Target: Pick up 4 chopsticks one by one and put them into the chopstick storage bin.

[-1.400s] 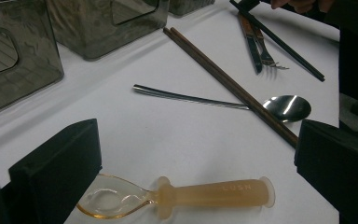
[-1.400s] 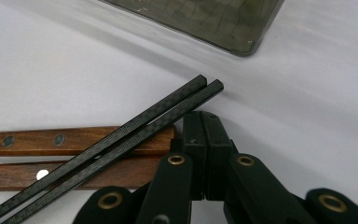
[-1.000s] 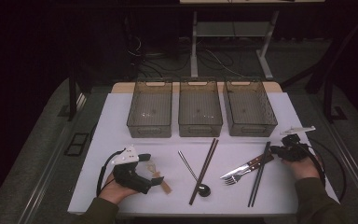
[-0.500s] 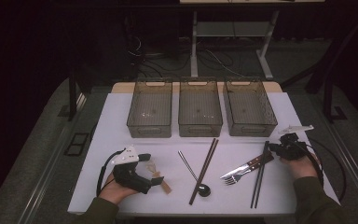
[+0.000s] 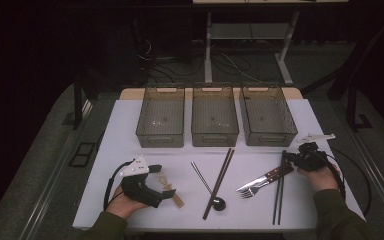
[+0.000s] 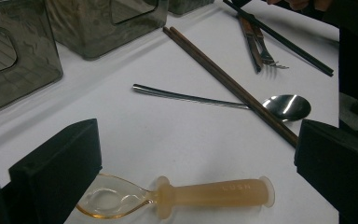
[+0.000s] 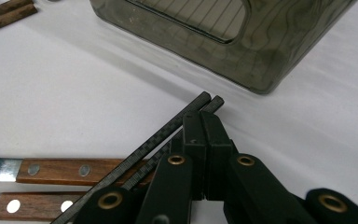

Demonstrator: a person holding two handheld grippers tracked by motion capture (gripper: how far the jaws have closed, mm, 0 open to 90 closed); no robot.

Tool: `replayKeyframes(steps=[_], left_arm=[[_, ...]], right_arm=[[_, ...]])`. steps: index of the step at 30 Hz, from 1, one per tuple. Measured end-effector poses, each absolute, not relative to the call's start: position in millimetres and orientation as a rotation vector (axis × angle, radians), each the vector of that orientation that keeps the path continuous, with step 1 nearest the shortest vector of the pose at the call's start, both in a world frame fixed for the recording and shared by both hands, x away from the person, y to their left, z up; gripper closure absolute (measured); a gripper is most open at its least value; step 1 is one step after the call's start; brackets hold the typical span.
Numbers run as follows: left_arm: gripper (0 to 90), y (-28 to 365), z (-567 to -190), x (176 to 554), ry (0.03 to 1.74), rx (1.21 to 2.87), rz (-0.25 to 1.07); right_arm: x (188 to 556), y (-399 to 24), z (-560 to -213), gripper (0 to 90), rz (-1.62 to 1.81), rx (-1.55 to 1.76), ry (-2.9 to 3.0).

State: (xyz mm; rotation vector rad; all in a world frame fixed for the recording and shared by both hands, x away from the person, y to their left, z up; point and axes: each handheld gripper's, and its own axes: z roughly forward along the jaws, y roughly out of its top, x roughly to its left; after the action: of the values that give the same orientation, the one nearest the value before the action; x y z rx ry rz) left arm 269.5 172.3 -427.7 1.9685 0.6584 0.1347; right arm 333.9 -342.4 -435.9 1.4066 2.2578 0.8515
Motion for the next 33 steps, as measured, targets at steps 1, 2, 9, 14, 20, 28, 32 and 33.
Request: replayKeyframes(steps=[1,2,9,14,20,28,32,33], left_arm=[[0.0,172.3,-427.8,269.6,0.658,1.968,0.135],[0.0,172.3,-427.7,269.5,0.658,1.968,0.135],[0.0,172.2,-427.8,269.5,0.659,1.967,0.136],[0.0,172.3,-427.7,269.5,0.658,1.969,0.136],[0.0,172.3,-427.7,269.5,0.657,1.969,0.136],[0.0,172.2,-427.9,269.5,0.658,1.969,0.135],[0.0,172.1,-428.0,269.5,0.655,1.972,0.134],[0.0,172.1,-427.9,269.5,0.656,1.972,0.134]], right_arm=[[334.0,-342.0,-435.9,89.6,0.856,1.404,2.260],[334.0,-342.0,-435.9,89.6,0.856,1.404,2.260],[334.1,-339.7,-436.1,89.6,0.869,1.397,2.270],[334.0,-337.0,-435.7,89.6,0.880,1.393,2.277],[333.7,-333.8,-435.7,89.6,0.886,1.382,2.293],[333.5,-328.4,-435.3,89.6,0.896,1.365,2.302],[333.4,-326.0,-435.4,89.6,0.896,1.355,2.312],[333.4,-325.4,-435.5,89.6,0.898,1.352,2.313]])
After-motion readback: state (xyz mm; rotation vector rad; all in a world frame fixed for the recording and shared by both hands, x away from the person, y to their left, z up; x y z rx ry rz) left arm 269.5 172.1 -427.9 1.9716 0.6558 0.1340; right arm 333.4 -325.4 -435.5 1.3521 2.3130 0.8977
